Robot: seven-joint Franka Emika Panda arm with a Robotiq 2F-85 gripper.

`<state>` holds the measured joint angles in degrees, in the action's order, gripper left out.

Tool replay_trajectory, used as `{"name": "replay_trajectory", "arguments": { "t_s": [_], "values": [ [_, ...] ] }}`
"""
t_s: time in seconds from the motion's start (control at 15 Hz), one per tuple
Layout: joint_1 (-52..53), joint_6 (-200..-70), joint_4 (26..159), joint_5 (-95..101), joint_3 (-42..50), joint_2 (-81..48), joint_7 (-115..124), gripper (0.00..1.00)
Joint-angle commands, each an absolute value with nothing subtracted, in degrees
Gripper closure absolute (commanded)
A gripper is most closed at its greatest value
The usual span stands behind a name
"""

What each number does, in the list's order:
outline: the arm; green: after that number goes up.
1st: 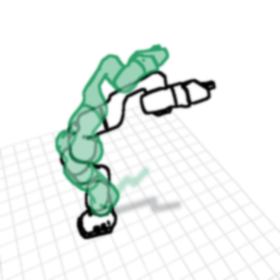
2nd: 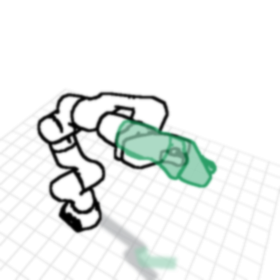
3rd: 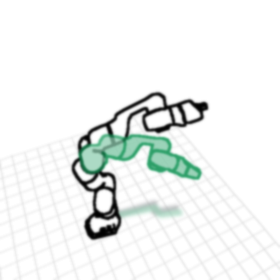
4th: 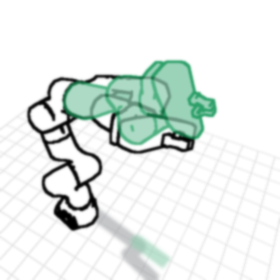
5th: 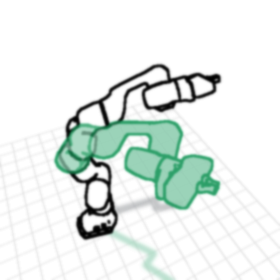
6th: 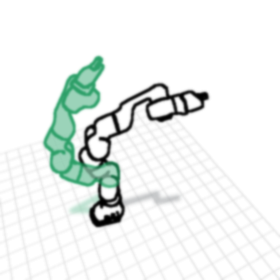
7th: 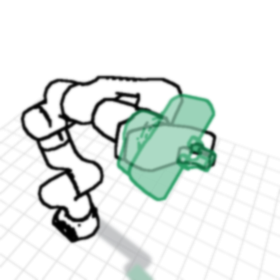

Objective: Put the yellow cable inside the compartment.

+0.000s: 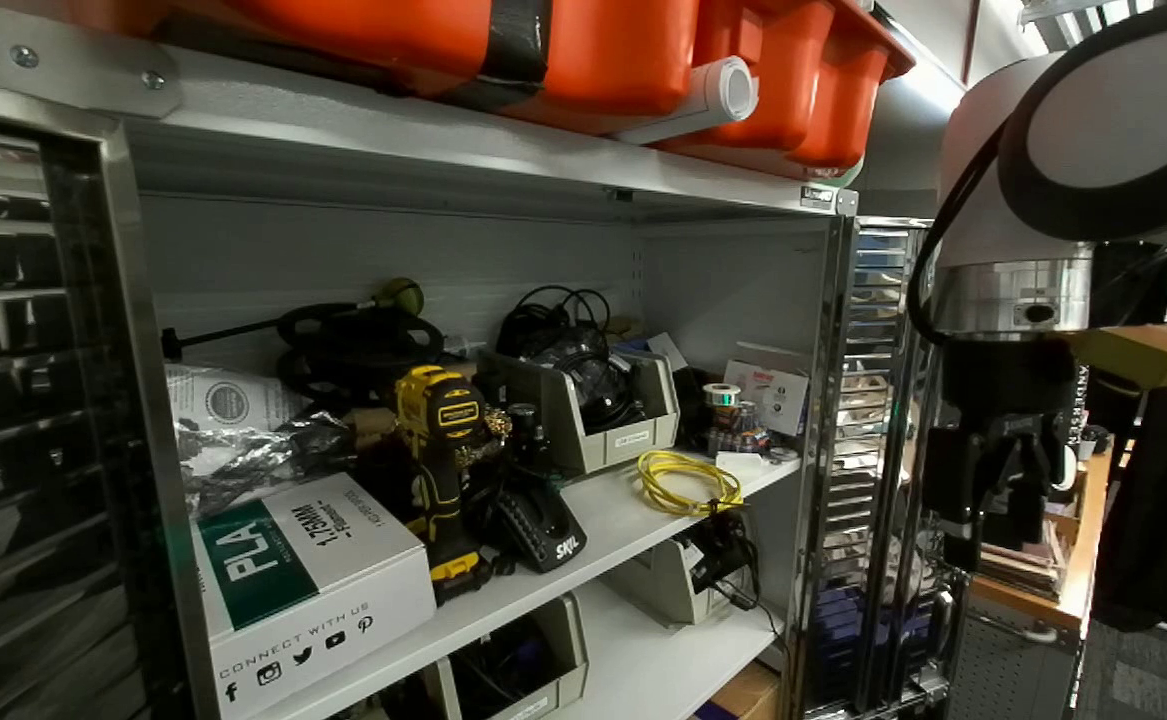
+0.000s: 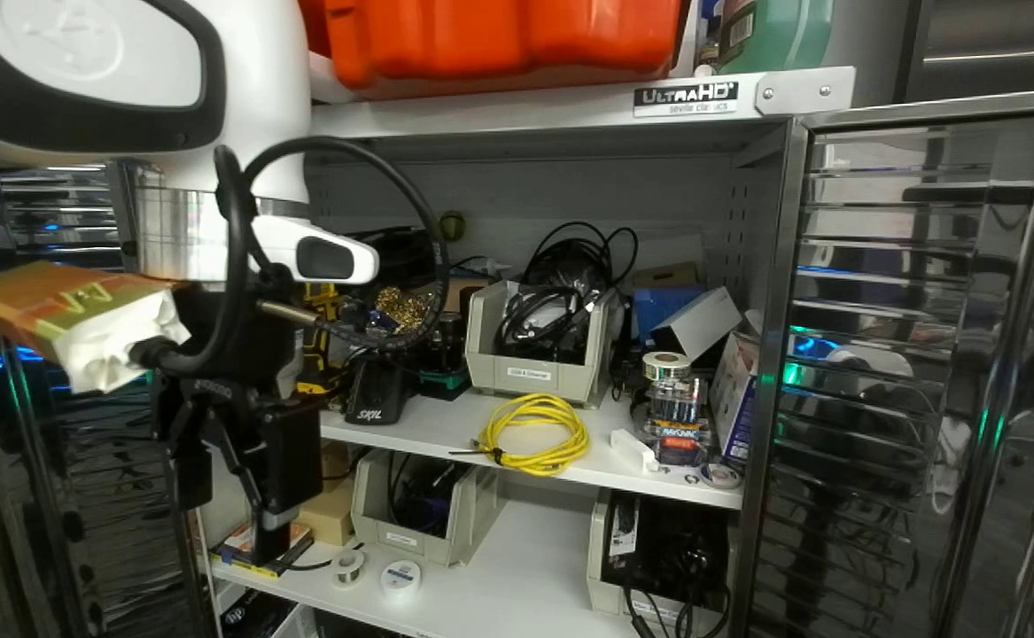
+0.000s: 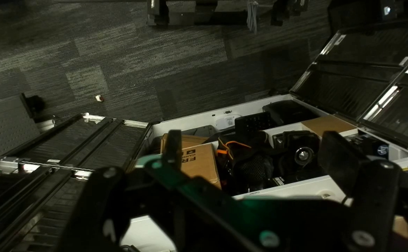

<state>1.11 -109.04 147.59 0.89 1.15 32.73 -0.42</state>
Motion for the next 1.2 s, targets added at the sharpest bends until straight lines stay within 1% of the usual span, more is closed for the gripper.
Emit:
{"name": "replay_trajectory", "arguments": {
  "t_s": [0.0,0.33,0.67,0.93,1.13],
  "values": [
    [0.05,-112.68,147.23,1.98,0.16,31.43,1.02,0.00],
    [-0.47,-120.32,146.18,4.26,0.71,25.96,-0.24,0.00],
    [-1.74,-131.65,144.55,4.43,2.65,17.85,-1.41,0.00],
    [-2.22,-141.29,141.73,-0.31,5.21,11.73,-2.43,0.00],
    [-1.27,-147.97,138.17,-7.80,7.26,6.81,-6.50,0.00]
  ]
}}
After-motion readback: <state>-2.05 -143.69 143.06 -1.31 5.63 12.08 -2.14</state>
